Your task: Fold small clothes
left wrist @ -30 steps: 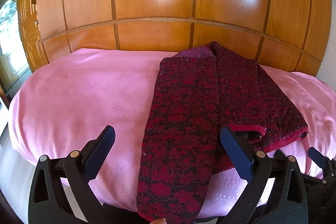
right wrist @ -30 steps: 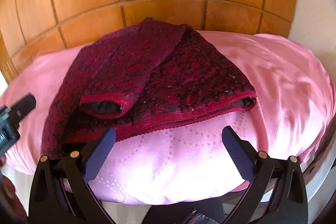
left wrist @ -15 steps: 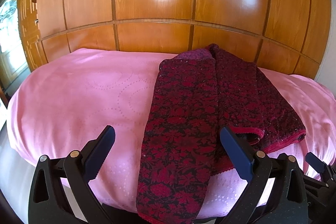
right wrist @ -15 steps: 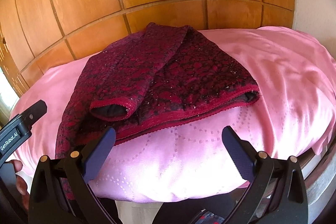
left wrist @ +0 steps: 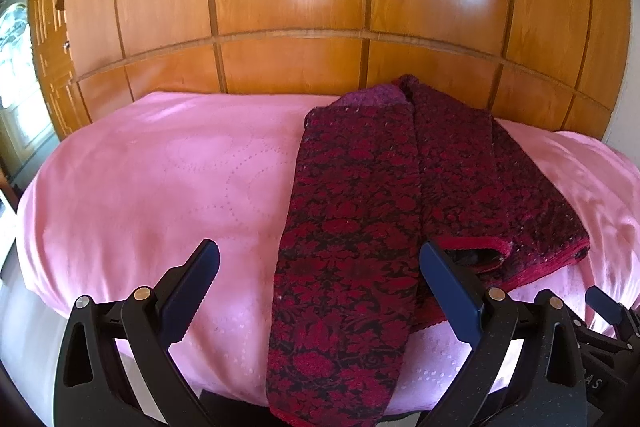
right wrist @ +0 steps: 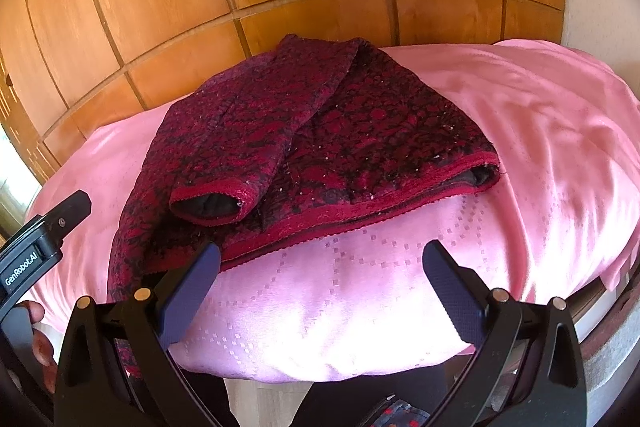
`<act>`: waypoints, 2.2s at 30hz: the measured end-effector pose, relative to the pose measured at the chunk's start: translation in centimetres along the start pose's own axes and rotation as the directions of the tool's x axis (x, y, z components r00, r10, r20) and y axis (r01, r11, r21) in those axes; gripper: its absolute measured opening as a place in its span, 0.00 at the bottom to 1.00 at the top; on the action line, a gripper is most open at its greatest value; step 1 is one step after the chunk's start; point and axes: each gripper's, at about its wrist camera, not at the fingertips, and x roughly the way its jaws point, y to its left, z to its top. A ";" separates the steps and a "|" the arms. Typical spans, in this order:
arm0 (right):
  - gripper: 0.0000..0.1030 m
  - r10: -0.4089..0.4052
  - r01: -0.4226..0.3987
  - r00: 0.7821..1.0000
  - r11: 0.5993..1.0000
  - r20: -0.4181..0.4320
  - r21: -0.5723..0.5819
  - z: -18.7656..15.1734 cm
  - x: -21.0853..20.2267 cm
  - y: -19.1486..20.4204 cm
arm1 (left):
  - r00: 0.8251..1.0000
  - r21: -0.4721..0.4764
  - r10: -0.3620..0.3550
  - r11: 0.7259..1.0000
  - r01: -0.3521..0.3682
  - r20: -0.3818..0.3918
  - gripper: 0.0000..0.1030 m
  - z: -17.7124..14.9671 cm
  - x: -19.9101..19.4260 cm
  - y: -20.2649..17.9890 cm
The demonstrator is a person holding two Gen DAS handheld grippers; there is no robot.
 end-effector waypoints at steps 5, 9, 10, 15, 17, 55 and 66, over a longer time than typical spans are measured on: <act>0.98 0.002 -0.002 1.000 1.000 -0.006 -0.020 0.1 0.4 0.3 | 1.000 0.013 0.002 1.000 -0.002 -0.014 0.96 -0.1 0.4 -0.1; 0.98 -0.004 0.004 1.000 1.000 -0.015 -0.010 0.1 0.7 0.0 | 1.000 0.027 -0.003 1.000 0.003 -0.021 0.96 -0.2 0.6 -0.3; 0.98 -0.006 0.006 1.000 1.000 -0.018 -0.006 0.1 0.8 -0.1 | 1.000 0.029 -0.003 1.000 0.003 -0.025 0.96 -0.2 0.7 -0.3; 0.98 -0.005 0.005 0.999 1.000 -0.034 -0.001 0.2 1.2 -0.1 | 0.999 0.035 -0.002 0.999 0.003 -0.039 0.96 -0.2 1.1 -0.3; 0.98 -0.002 0.002 0.999 1.000 -0.036 -0.006 0.2 1.3 0.0 | 0.999 0.039 -0.002 0.999 0.004 -0.042 0.96 -0.2 1.3 -0.4; 0.47 0.110 -0.127 0.992 0.892 -0.063 -0.434 4.4 7.7 6.9 | 0.927 0.344 -0.224 0.881 0.325 -0.303 0.37 -5.0 3.9 -1.8; 0.02 0.032 -0.012 0.993 0.985 0.115 -0.170 13.8 4.0 -2.9 | 0.918 -0.032 -0.380 0.925 0.379 -0.110 0.16 1.7 1.0 10.1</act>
